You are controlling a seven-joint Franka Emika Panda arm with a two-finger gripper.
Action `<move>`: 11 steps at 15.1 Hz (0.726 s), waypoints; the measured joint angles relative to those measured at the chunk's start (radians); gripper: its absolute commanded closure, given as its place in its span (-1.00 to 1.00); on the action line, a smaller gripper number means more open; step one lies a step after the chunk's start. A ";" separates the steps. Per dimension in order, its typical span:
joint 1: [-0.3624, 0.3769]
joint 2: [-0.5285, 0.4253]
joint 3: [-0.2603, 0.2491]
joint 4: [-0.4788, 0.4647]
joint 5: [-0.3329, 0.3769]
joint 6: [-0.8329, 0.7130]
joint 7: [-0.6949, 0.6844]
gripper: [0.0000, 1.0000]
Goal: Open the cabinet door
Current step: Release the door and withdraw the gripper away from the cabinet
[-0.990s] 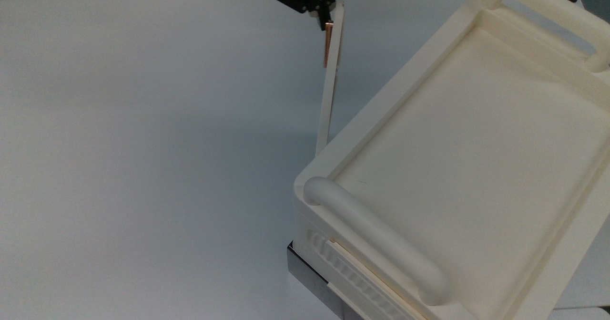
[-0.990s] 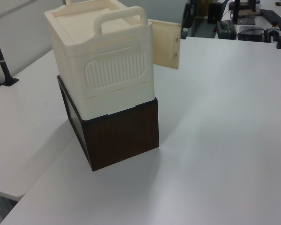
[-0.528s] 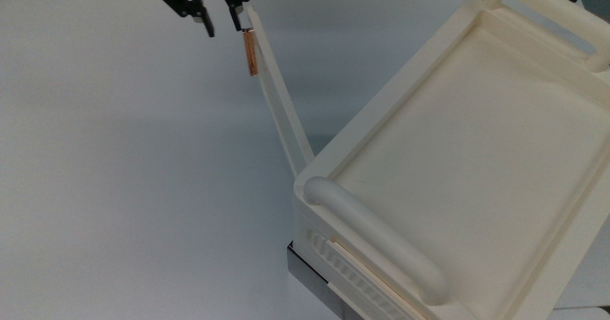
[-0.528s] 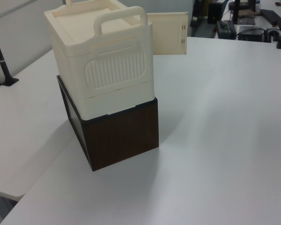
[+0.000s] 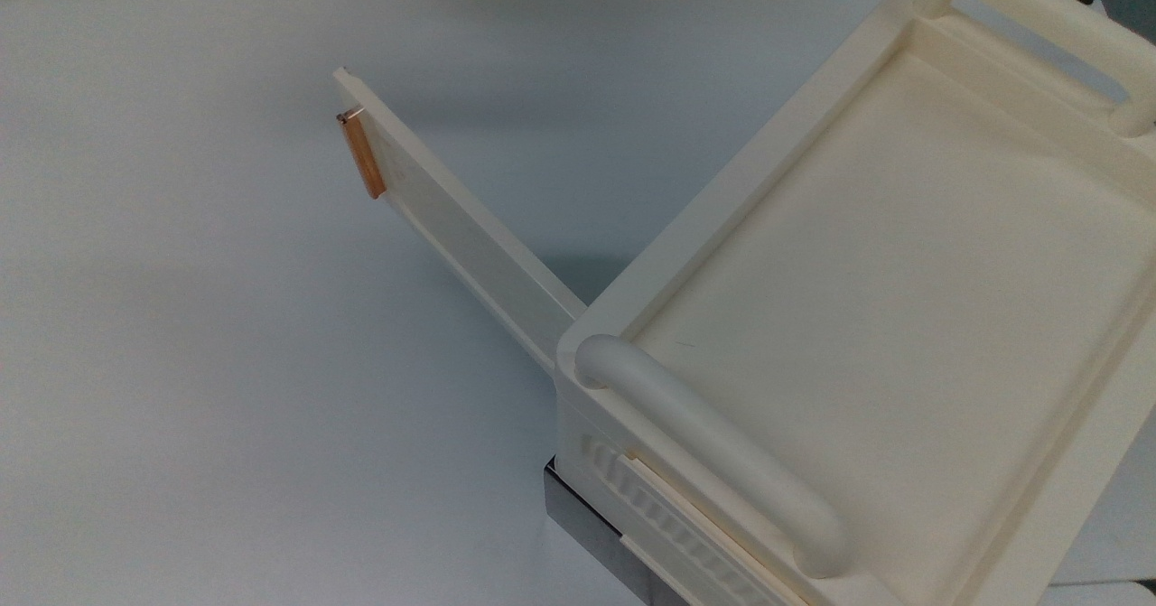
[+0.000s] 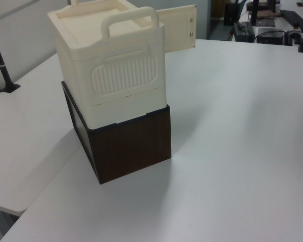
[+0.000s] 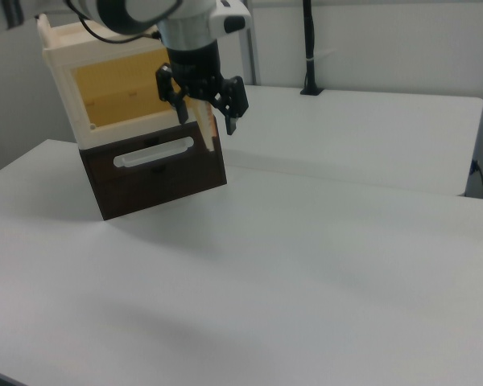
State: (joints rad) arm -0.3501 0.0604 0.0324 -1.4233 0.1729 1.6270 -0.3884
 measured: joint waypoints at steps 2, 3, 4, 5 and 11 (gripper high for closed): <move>0.002 -0.033 -0.016 0.000 -0.005 -0.071 -0.001 -1.00; 0.011 -0.047 -0.017 0.000 -0.014 -0.107 -0.001 -1.00; 0.029 -0.058 -0.018 -0.001 -0.037 -0.134 0.001 -1.00; 0.054 -0.066 -0.018 -0.001 -0.064 -0.157 0.012 -1.00; 0.227 -0.077 -0.052 -0.020 -0.118 -0.220 0.173 -1.00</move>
State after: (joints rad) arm -0.1230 -0.0167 -0.0197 -1.4432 0.0553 1.4074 -0.2156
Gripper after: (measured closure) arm 0.000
